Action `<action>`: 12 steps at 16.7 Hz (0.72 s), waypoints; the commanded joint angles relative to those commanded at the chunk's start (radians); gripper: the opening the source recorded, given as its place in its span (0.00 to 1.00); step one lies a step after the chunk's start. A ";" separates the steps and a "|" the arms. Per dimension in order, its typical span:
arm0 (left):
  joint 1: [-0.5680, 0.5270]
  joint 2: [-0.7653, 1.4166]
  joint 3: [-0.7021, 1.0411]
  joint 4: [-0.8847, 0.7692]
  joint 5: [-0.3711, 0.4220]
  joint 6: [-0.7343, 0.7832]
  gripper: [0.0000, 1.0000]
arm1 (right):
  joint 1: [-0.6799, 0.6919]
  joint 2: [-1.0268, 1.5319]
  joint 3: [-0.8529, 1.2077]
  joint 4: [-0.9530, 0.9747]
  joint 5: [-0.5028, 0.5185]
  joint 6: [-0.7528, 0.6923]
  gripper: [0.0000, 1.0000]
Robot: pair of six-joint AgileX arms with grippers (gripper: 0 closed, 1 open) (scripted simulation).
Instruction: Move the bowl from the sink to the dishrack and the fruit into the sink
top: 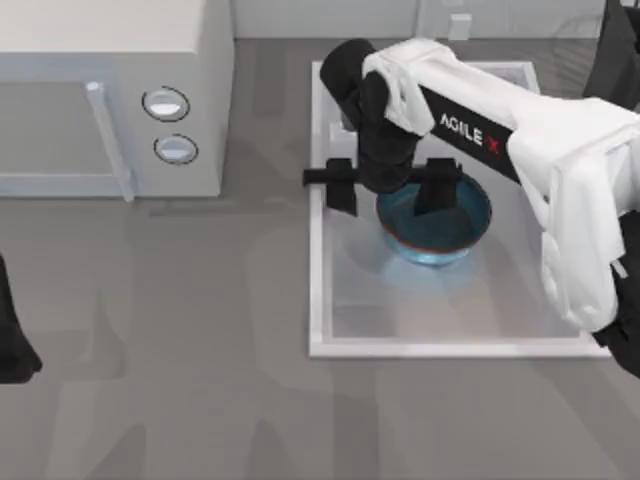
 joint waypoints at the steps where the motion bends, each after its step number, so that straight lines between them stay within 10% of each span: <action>1: 0.000 0.000 0.000 0.000 0.000 0.000 1.00 | 0.000 0.000 0.000 0.000 0.000 0.000 0.77; 12: 0.000 0.000 0.000 0.000 0.000 0.000 1.00 | 0.000 0.000 0.000 0.000 0.000 0.000 0.00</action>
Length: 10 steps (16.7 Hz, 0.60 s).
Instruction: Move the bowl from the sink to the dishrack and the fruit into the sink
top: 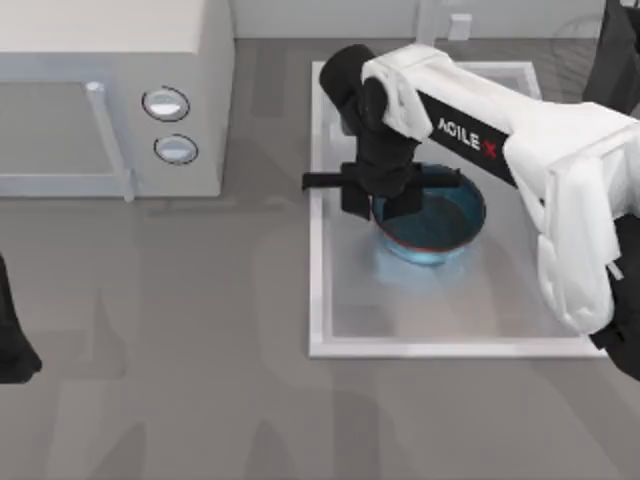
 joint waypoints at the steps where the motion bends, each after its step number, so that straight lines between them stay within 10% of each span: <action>1: 0.000 0.000 0.000 0.000 0.000 0.000 1.00 | 0.000 0.000 0.000 0.000 0.000 0.000 0.00; 10: 0.000 0.000 0.000 0.000 0.000 0.000 1.00 | 0.003 -0.020 -0.011 -0.005 0.003 0.008 0.00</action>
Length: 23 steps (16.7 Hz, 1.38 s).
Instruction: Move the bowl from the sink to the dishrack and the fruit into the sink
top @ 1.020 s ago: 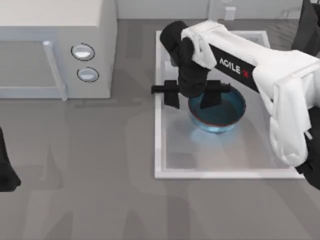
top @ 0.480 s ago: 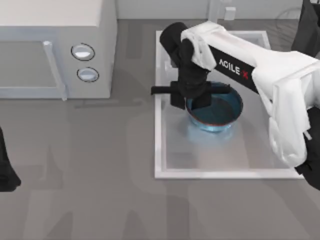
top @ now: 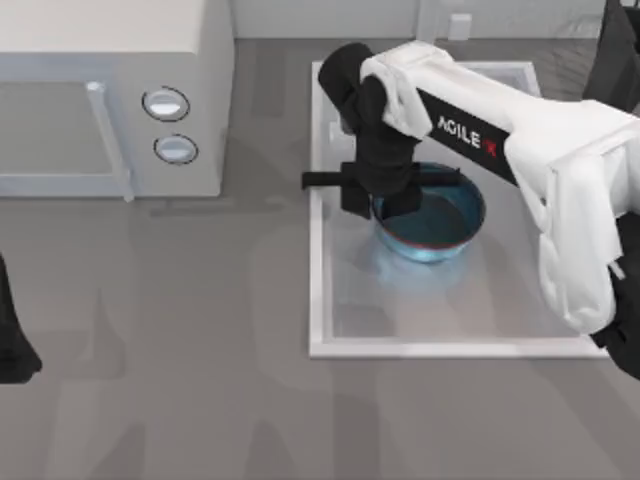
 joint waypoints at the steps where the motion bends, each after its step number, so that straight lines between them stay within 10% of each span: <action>1: 0.000 0.000 0.000 0.000 0.000 0.000 1.00 | 0.010 -0.021 -0.012 -0.010 0.003 0.012 0.00; 15: 0.000 0.000 0.000 0.000 0.000 0.000 1.00 | 0.415 -0.971 -0.547 -0.465 0.048 0.408 0.00; 23: 0.000 0.000 0.000 0.000 0.000 0.000 1.00 | 0.476 -1.081 -0.618 -0.525 0.056 0.467 0.00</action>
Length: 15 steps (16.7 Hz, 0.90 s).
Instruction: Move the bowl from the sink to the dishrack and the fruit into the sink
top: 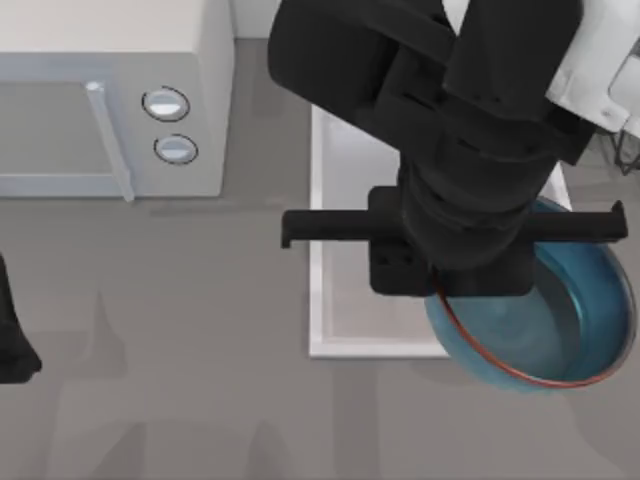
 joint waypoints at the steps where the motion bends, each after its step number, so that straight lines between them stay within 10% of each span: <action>1: 0.000 0.000 0.000 0.000 0.000 0.000 1.00 | -0.001 0.000 0.000 0.001 0.000 -0.001 0.00; 7: 0.000 0.000 0.000 0.000 0.000 0.000 1.00 | -0.190 -0.055 -0.062 0.213 -0.081 -0.145 0.00; 15: 0.000 0.000 0.000 0.000 0.000 0.000 1.00 | -0.800 -0.228 -0.296 0.913 -0.323 -0.556 0.00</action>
